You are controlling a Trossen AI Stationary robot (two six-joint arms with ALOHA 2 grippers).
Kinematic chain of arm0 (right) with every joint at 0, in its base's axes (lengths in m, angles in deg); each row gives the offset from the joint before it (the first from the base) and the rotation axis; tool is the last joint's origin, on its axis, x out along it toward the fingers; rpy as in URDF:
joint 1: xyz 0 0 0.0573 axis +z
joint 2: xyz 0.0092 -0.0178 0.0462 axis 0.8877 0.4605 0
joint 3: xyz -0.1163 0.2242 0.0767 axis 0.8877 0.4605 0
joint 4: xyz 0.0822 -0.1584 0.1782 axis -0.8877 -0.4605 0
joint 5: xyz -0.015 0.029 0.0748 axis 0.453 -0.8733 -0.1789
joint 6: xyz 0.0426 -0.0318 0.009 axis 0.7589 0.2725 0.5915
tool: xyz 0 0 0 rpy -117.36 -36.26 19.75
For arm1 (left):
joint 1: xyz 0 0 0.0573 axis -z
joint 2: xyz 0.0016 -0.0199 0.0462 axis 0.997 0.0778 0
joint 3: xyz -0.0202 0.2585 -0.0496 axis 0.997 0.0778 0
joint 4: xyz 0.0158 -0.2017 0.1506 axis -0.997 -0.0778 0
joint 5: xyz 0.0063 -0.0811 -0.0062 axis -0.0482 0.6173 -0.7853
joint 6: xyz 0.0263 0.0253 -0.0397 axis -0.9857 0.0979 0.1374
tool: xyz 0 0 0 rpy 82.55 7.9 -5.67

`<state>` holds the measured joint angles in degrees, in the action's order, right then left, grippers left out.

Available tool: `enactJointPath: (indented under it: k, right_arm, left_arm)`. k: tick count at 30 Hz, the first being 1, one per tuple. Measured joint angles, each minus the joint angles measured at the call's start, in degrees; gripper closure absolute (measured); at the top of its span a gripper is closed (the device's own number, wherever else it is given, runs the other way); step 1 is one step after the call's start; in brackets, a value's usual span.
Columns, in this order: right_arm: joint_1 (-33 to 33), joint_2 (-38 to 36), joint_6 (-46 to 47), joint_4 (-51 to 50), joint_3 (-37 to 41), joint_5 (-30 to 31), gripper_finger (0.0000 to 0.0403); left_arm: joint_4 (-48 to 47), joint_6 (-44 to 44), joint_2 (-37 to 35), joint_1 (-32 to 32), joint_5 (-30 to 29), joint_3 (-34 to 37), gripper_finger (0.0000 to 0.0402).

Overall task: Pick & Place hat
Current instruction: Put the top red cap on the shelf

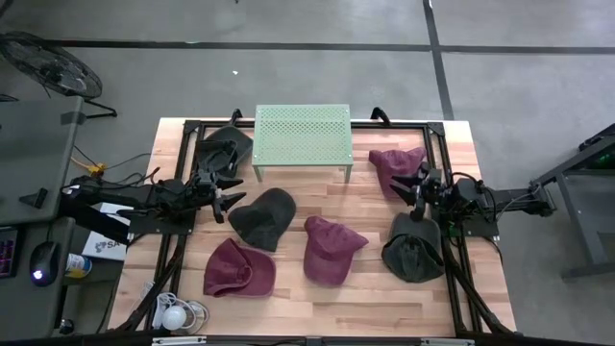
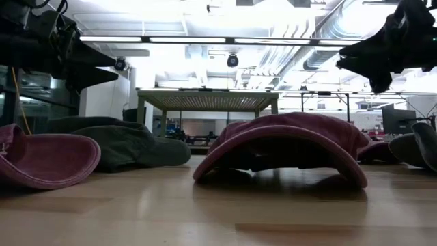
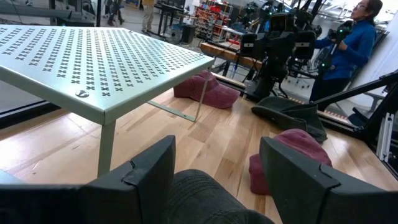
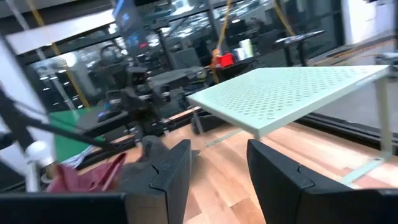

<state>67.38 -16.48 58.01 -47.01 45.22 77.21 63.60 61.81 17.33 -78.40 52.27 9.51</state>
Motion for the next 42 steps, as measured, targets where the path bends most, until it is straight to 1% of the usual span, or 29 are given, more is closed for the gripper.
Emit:
enactJointPath:
  k: [2, 5, 7, 10, 13, 18, 23, 26, 28, 32, 33, 37, 39, 42]
  right_arm:
    - [-0.02, 0.0, 1.5, -0.07, -0.12, 0.82, 0.0254]
    - [-0.05, 0.12, 2.79, -0.5, -1.95, 0.06, 0.0254]
    - [-0.45, 1.14, 2.77, -1.52, -4.48, -0.29, 0.0254]
    - [-1.92, 3.53, 5.25, -6.45, -9.92, 2.26, 0.0254]
    - [-4.34, 7.2, 9.85, -14.43, -17.03, 6.06, 0.0254]
    - [-9.62, 14.74, 16.93, -31.02, -29.5, 11.39, 0.0254]
    - [-15.67, 23.14, 22.79, -45.43, -39.62, 11.48, 0.0254]
    - [-19.41, 28.49, 29.05, -53.83, -44.57, 8.59, 0.0254]
    - [-22.01, 32.1, 31.54, -58.66, -47.21, 5.82, 0.0254]
    - [-27.06, 39.32, 32.33, -65.88, -50.8, -0.56, 0.0254]
    - [-28.07, 41.08, 30.44, -66.66, -51.34, -2.16, 0.0254]
    - [-30.4, 47.59, 17.16, -67.17, -52.14, -8.72, 0.0254]
    - [-31.14, 50.44, 11.69, -66.76, -52.23, -11.13, 0.0254]
    - [-32.82, 54.8, 6.17, -66.83, -52.32, -13.42, 0.0254]
  left_arm:
    - [0.0, 0.0, 0.02, 0.0, 0.0, 0.0, 0.0172]
    - [0.0, 0.0, 0.0, 0.0, 0.0, 0.0, 0.0172]
    - [0.0, 0.0, 0.0, 0.0, -0.01, 0.0, 0.0172]
    - [0.0, 0.0, 0.01, 0.0, -0.01, 0.0, 0.0172]
    - [0.0, 0.0, 0.01, 0.0, -0.01, 0.0, 0.0172]
    - [0.0, 0.0, 0.01, 0.01, 0.0, 0.0, 0.0172]
    - [0.0, 0.0, 0.01, 0.01, -0.01, 0.0, 0.0172]
    - [0.0, 0.0, 0.0, 0.02, 0.0, 0.0, 0.0172]
    - [0.0, 0.0, 0.01, 0.0, -0.01, 0.0, 0.0172]
    - [0.0, 0.0, 0.0, 0.0, -0.02, 0.0, 0.0172]
    - [0.0, 0.0, 0.0, 0.02, -0.02, 0.0, 0.0172]
    - [0.0, 0.0, 0.0, 0.0, -0.01, 0.0, 0.0172]
    - [0.0, 0.0, 0.01, 0.0, -0.01, 0.0, 0.0172]
    - [0.0, 0.0, 0.0, 0.02, 0.0, 0.0, 0.0172]
